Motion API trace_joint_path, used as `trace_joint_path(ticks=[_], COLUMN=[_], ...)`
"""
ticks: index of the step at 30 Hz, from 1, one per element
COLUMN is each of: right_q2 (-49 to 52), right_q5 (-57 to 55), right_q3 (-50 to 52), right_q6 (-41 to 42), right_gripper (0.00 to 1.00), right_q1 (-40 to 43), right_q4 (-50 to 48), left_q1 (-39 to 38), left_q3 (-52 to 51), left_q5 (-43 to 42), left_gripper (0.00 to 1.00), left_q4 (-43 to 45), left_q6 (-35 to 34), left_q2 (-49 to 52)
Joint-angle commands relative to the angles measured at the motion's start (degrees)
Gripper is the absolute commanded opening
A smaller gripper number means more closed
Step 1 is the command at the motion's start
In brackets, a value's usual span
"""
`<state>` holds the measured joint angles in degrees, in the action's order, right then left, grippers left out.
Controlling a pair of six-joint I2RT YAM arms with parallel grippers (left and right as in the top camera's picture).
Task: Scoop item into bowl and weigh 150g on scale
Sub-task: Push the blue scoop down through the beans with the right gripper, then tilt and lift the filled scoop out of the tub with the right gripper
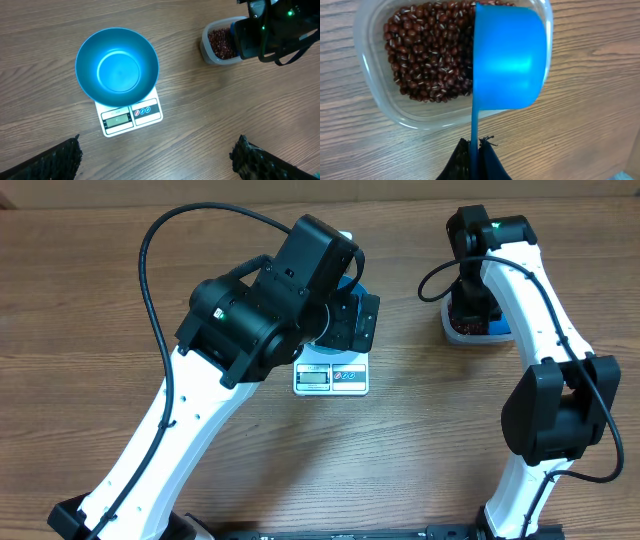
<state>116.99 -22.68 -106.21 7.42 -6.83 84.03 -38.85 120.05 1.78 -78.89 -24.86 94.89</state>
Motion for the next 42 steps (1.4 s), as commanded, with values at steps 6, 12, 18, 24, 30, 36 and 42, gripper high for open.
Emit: trace_joint_path(ticks=[6,12,18,24,30,36,42], right_q2=[1.33,1.33,1.31,1.31,1.16,-0.09,-1.27], right_q5=[5.01,5.05,7.98,12.7,14.16,21.38,27.54], right_q3=[-0.9,-0.9,-0.9,-0.9,-0.92,-1.03,-1.07], right_q6=[-1.68,-1.66,-1.75,-3.21,-3.23,-6.1,-8.63], right_gripper=[0.04,0.04,0.04,0.04,0.04,0.04,0.04], right_q1=[0.04,0.15,0.42,1.95,4.0,6.97,10.99], right_q4=[-0.11,0.33,0.22,-0.17,-0.33,-1.49,-1.49], left_q1=[0.26,0.26,0.26,0.26,0.26,0.26,0.26], left_q3=[0.85,0.87,0.87,0.85,0.87,0.85,0.85], left_q5=[0.76,0.76,0.76,0.76,0.76,0.76,0.76], left_gripper=[1.0,1.0,1.0,0.99,0.99,1.0,1.0], left_q4=[0.0,0.02,0.04,0.02,0.04,0.11,0.28], left_q6=[1.11,1.11,1.09,1.09,1.09,1.09,1.09], left_q2=[0.46,0.46,0.46,0.46,0.46,0.46,0.46])
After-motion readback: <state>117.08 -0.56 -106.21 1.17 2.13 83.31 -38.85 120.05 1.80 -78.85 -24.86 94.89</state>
